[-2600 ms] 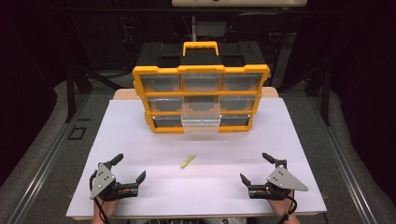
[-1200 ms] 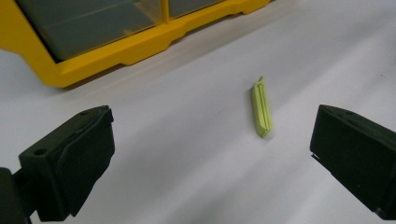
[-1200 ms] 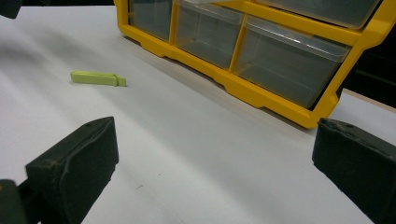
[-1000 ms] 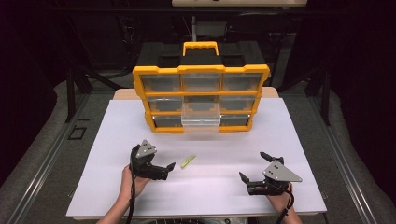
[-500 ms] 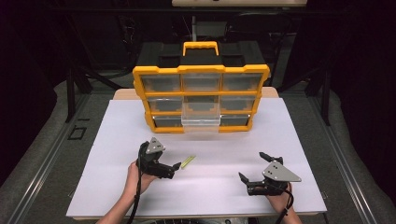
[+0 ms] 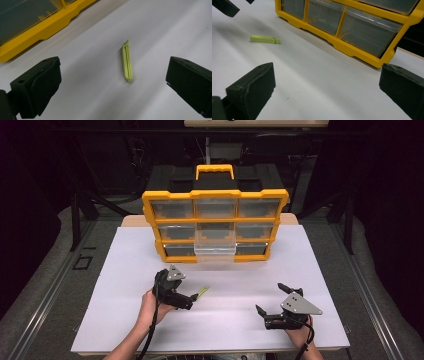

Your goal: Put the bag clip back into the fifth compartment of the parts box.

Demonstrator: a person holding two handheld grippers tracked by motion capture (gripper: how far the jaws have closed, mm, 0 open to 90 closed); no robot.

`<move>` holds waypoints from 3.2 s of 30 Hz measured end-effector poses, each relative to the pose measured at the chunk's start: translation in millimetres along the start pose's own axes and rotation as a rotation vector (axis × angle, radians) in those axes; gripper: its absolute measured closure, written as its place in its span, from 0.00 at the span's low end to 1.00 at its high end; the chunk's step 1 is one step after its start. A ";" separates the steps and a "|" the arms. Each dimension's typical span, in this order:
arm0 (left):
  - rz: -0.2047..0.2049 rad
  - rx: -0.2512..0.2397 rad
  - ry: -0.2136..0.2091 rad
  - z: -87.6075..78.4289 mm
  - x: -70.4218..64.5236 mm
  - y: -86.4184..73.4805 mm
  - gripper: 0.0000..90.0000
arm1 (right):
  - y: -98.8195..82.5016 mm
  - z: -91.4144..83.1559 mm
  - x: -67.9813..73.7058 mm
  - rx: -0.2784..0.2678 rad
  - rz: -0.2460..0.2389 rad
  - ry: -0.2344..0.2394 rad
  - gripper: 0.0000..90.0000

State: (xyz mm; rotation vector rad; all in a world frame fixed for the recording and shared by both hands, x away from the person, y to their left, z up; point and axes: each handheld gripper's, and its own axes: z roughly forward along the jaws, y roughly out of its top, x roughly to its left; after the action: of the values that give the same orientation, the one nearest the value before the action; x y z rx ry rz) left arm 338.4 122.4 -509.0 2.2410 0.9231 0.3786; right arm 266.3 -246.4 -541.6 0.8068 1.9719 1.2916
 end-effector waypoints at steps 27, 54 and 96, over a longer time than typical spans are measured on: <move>0.072 0.176 -0.003 36.1 -10.3 23.1 0.26 | -1.7 1.3 -1.9 0.010 0.019 0.015 0.00; 0.080 0.270 -0.083 58.5 -9.0 25.2 0.75 | -1.4 2.0 -1.3 0.020 0.012 0.014 0.01; 0.123 0.329 -0.099 37.5 0.5 38.0 0.89 | -1.0 3.0 0.2 0.032 0.011 0.017 0.02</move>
State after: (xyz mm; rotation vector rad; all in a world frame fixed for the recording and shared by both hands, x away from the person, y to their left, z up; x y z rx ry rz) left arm 376.5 85.1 -510.3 2.5988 0.8462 0.1768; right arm 268.3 -244.9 -543.6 0.8259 2.0089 1.2809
